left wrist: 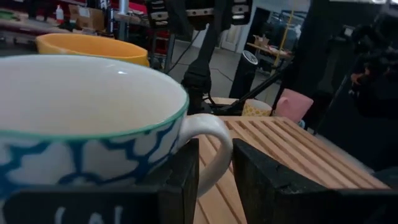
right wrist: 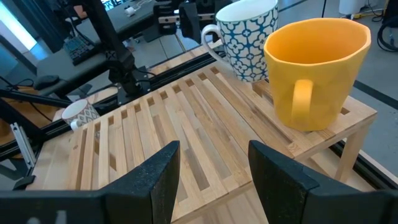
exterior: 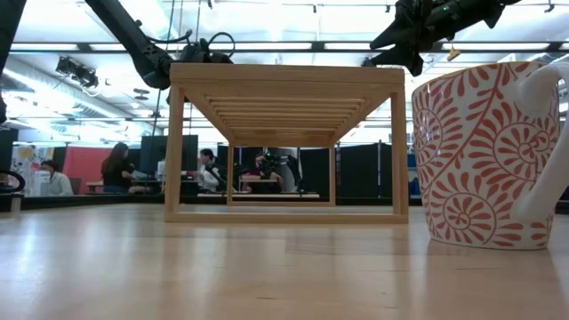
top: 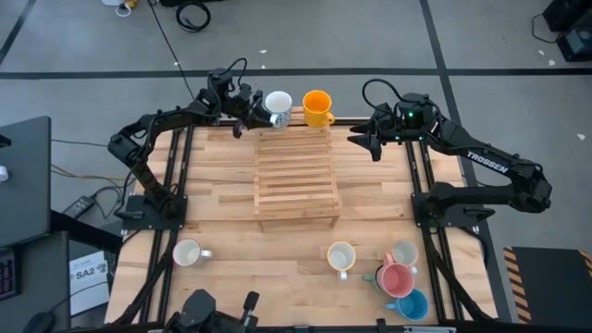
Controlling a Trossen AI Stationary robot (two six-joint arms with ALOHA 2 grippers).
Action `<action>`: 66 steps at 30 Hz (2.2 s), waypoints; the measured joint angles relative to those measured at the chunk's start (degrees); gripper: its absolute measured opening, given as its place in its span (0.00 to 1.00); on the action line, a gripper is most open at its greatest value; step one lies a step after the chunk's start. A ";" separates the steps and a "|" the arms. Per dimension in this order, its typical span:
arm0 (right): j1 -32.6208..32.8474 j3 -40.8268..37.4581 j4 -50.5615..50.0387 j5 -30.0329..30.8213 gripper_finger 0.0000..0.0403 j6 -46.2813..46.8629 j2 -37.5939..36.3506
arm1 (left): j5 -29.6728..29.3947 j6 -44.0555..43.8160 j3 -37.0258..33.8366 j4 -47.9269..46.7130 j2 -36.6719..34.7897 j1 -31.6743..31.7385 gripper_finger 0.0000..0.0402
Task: Place coffee mugs
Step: Put the left blue cup on the shelf
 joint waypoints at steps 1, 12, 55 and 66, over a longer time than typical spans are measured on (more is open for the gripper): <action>-0.01 0.00 0.01 0.00 0.49 0.00 0.00 | -0.02 -0.15 0.00 0.02 -0.02 0.14 0.26; -0.01 0.00 0.00 -0.02 0.49 0.00 0.00 | 0.01 -2.29 0.00 -0.03 -0.27 0.66 0.21; -0.01 0.00 -0.01 -0.22 0.49 0.00 0.00 | -23.25 -0.03 0.02 -29.01 -31.67 -2.12 0.06; 0.01 0.00 -0.01 -0.22 0.49 0.00 0.00 | -57.80 1.33 0.02 -42.97 -37.61 -17.69 0.12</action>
